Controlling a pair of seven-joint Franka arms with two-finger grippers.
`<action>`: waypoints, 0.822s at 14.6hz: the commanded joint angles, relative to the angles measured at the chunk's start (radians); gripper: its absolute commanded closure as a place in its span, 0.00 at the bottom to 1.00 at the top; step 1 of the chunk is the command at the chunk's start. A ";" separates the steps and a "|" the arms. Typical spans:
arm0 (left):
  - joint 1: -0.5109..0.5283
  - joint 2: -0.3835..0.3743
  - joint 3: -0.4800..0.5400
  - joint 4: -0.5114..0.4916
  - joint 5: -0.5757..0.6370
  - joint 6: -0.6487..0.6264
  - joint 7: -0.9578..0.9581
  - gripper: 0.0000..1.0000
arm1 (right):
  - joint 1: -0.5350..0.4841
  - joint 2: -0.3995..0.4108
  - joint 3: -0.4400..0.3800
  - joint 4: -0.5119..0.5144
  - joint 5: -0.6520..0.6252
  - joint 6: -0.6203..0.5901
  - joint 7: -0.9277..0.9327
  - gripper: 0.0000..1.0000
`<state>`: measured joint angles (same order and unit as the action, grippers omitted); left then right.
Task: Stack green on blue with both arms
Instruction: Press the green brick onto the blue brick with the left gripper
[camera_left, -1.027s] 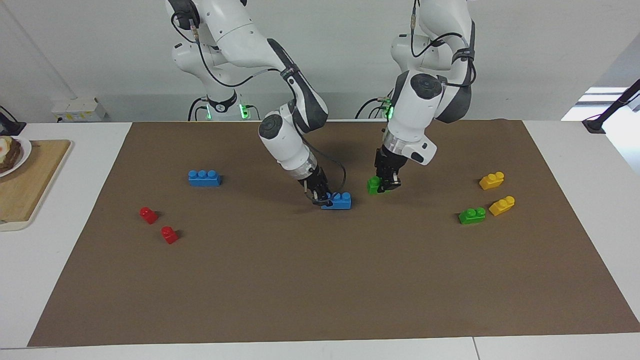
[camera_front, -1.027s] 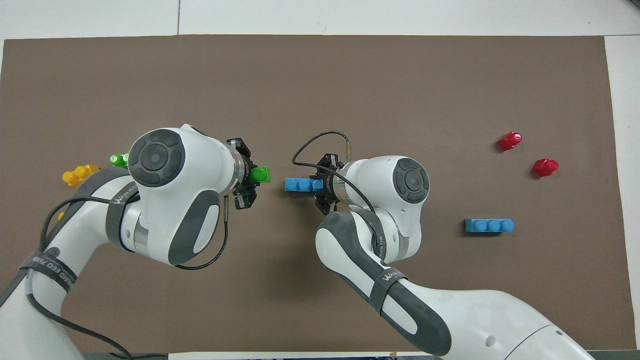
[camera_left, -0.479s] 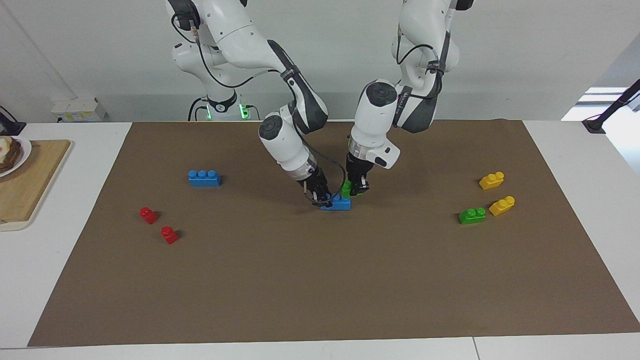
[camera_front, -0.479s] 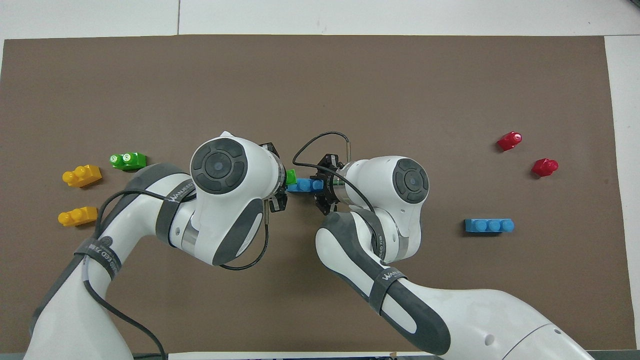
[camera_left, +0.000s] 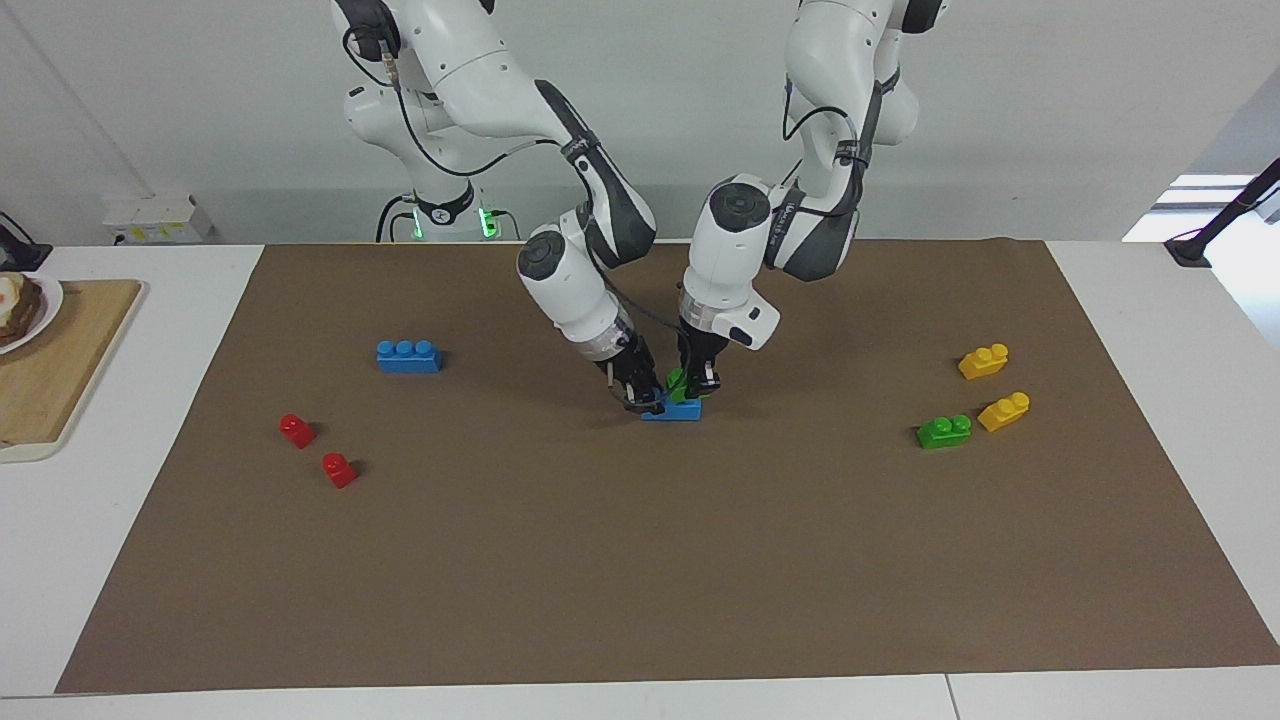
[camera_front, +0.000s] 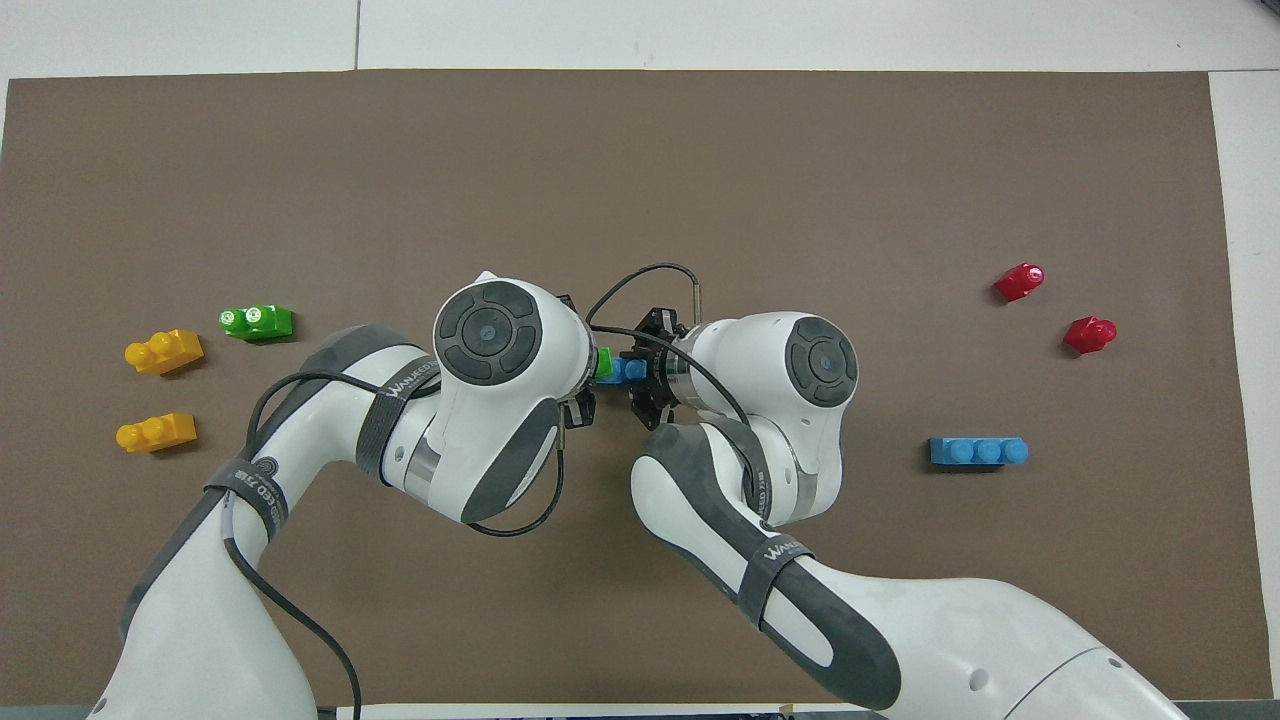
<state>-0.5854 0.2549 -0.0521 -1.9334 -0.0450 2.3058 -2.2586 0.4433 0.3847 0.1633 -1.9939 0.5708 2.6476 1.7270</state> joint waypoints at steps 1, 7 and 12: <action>-0.021 0.052 0.012 0.022 0.043 0.027 -0.021 1.00 | -0.006 0.011 0.005 -0.009 0.024 0.029 -0.027 1.00; -0.021 0.047 0.009 -0.001 0.043 0.020 0.028 1.00 | -0.009 0.011 0.005 -0.008 0.026 0.028 -0.026 1.00; -0.014 0.041 0.003 -0.022 0.028 0.023 0.129 1.00 | -0.009 0.011 0.005 -0.008 0.026 0.029 -0.026 1.00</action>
<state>-0.5967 0.2698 -0.0555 -1.9377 -0.0207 2.3175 -2.1861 0.4431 0.3846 0.1636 -1.9941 0.5721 2.6478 1.7265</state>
